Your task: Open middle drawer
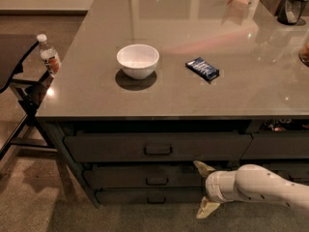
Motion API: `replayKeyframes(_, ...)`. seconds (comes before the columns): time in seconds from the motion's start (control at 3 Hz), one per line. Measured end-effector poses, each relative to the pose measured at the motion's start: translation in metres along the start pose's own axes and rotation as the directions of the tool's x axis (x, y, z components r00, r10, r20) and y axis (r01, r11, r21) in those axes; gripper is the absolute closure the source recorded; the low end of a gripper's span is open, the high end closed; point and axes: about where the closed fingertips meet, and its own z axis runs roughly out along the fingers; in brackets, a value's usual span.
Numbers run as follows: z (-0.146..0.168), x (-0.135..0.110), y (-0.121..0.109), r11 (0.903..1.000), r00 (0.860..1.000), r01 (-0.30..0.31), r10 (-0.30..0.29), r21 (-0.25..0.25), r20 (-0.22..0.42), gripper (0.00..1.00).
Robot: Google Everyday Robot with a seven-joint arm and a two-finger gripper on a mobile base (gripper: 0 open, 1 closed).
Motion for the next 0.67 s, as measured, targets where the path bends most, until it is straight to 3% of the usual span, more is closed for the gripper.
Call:
replayKeyframes(0.33, 0.0166, 0.0171, -0.0024, 0.9987, 0.998, 0.041, -0.042, -0.030, -0.055, 0.00)
replayKeyframes(0.67, 0.0199, 0.0166, -0.0025, 0.9986, 0.997, 0.045, -0.046, -0.030, -0.056, 0.00)
